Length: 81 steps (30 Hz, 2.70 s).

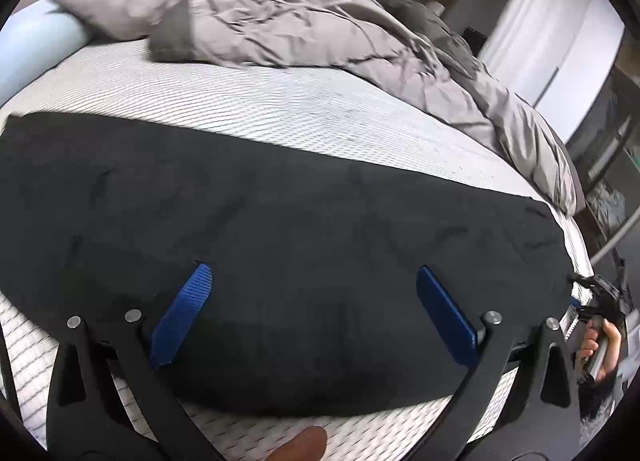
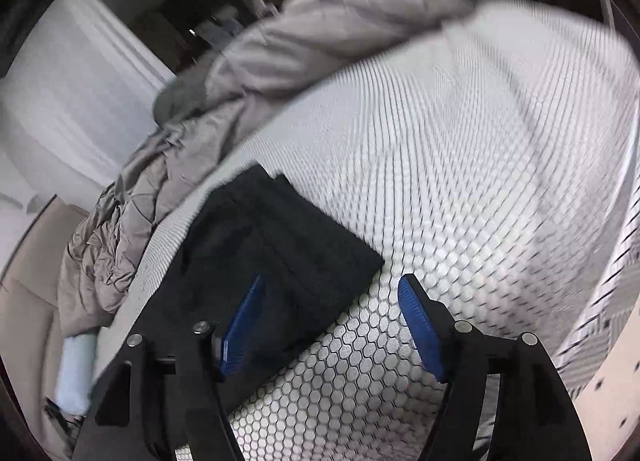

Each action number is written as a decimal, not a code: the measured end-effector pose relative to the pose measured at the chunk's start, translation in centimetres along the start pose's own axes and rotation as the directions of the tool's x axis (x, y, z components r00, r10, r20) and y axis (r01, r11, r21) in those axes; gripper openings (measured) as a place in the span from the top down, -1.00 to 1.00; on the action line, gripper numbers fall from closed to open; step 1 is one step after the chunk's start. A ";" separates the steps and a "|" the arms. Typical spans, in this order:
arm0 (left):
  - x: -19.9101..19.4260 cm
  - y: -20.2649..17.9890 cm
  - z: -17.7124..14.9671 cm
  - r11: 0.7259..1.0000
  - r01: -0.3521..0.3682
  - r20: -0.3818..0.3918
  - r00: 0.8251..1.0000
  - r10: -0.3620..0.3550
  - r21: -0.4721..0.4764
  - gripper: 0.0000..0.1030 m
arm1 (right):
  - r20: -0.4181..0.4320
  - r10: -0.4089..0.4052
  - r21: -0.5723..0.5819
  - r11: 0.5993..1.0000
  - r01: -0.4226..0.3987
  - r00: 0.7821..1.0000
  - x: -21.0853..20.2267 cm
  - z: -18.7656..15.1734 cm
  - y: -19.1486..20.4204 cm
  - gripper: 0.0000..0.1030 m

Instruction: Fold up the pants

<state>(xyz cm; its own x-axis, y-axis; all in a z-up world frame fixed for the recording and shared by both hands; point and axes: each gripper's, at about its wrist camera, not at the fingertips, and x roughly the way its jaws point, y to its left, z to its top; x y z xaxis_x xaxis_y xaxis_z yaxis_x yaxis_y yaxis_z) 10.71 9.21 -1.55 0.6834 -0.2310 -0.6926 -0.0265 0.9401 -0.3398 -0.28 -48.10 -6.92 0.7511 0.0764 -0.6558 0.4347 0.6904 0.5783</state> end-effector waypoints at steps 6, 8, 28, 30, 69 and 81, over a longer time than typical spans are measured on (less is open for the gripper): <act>3.1 -5.8 1.7 0.992 0.089 -0.023 0.996 -0.087 0.084 -0.97 | 0.073 0.028 -0.008 1.000 -0.028 0.997 -0.9 0.2 -0.3 0.58; 3.5 -6.0 0.9 0.992 0.096 -0.044 0.995 -0.092 0.077 -0.97 | 0.030 -0.006 0.025 1.000 0.005 1.000 0.0 -0.4 -1.2 0.58; 6.6 -5.5 -2.0 0.986 -0.024 -0.103 0.994 0.041 0.164 -0.97 | -0.099 -0.013 -0.413 0.910 -0.029 0.995 9.2 9.6 11.3 -0.37; 6.7 -5.5 -2.0 0.985 -0.023 -0.105 0.994 0.042 0.173 -0.97 | -0.113 -0.032 -0.460 0.888 -0.024 0.993 10.8 9.1 12.1 -0.20; 5.9 -11.5 -5.3 0.922 -0.010 -0.124 0.990 0.063 0.388 -0.98 | -0.208 -0.062 -0.834 0.533 -0.143 0.976 7.8 -12.7 19.7 -0.98; 8.5 -16.5 -6.4 0.881 0.086 -0.196 0.981 0.007 0.465 -1.00 | -0.158 -0.057 -0.904 0.411 -0.121 0.986 10.2 -14.8 22.0 -0.98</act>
<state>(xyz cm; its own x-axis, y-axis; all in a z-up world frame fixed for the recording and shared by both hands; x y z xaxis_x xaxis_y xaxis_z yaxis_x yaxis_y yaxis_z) 12.24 -9.86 -5.89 0.5269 -0.2689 -0.8063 0.3748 0.9249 -0.0635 9.62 -21.45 -8.08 0.6369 0.1498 -0.7563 -0.3615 0.9245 -0.1213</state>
